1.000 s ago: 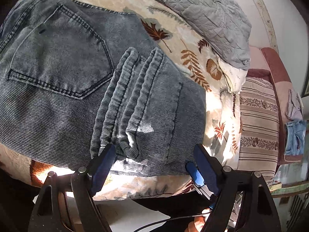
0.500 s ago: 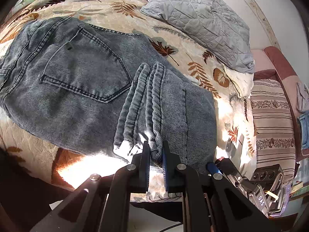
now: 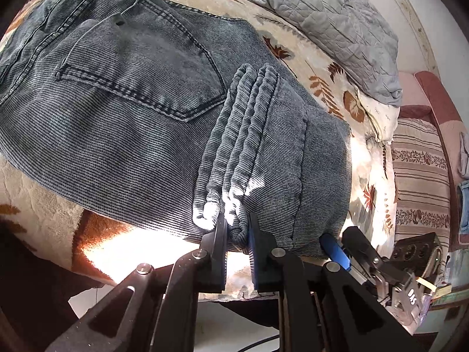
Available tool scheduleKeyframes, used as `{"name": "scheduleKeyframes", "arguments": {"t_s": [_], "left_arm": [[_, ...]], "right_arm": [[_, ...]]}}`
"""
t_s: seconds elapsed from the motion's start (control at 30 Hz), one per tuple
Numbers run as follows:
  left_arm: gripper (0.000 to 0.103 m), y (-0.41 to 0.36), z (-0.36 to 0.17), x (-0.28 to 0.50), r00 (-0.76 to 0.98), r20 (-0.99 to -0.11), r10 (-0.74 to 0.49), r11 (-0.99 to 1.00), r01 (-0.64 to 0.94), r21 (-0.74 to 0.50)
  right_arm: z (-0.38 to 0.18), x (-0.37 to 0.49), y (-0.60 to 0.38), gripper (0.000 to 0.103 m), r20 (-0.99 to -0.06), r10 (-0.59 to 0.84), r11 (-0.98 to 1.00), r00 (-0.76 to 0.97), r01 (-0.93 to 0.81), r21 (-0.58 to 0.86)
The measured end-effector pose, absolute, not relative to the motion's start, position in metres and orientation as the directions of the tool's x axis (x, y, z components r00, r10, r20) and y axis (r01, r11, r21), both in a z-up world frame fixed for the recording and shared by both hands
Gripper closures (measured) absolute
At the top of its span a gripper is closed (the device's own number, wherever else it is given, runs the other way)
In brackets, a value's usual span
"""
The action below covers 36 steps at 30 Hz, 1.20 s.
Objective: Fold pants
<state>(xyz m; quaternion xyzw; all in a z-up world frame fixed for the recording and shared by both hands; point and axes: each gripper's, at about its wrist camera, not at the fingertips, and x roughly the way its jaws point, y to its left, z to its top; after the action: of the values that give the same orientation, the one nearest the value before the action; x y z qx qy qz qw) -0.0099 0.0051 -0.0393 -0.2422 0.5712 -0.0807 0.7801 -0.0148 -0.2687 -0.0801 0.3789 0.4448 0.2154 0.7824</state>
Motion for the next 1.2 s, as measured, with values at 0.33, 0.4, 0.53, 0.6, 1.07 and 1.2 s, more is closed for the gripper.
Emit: {"name": "scheduleKeyframes", "arguments": {"t_s": [0.33, 0.4, 0.53, 0.6, 1.07, 1.2], "left_arm": [[0.058, -0.034, 0.001, -0.002, 0.446, -0.804, -0.394, 0.907, 0.049, -0.418], [0.065, -0.037, -0.031, 0.006, 0.359, -0.869, -0.341, 0.932, 0.011, -0.361], [0.079, -0.037, -0.032, 0.005, 0.391, -0.873, -0.290, 0.954, 0.043, -0.297], [0.079, -0.036, -0.033, 0.007, 0.387, -0.873, -0.297, 0.952, 0.051, -0.302], [0.079, -0.028, -0.032, 0.005, 0.384, -0.856, -0.345, 0.936, 0.069, -0.346], [0.063, -0.025, -0.014, 0.006, 0.426, -0.834, -0.352, 0.932, 0.071, -0.356]], "right_arm": [[-0.090, -0.016, -0.278, 0.030, -0.456, 0.709, 0.537, 0.539, 0.007, 0.843], [-0.093, -0.016, -0.284, 0.030, -0.430, 0.725, 0.498, 0.537, 0.022, 0.867], [-0.082, -0.015, -0.296, 0.030, -0.403, 0.742, 0.457, 0.535, 0.036, 0.889], [-0.067, -0.004, -0.301, 0.030, -0.402, 0.735, 0.473, 0.547, 0.012, 0.881], [-0.079, 0.128, -0.299, 0.030, -0.453, 0.775, 0.458, 0.441, 0.103, 0.883], [-0.053, 0.087, -0.311, 0.030, -0.460, 0.752, 0.509, 0.472, 0.026, 0.860]]}}
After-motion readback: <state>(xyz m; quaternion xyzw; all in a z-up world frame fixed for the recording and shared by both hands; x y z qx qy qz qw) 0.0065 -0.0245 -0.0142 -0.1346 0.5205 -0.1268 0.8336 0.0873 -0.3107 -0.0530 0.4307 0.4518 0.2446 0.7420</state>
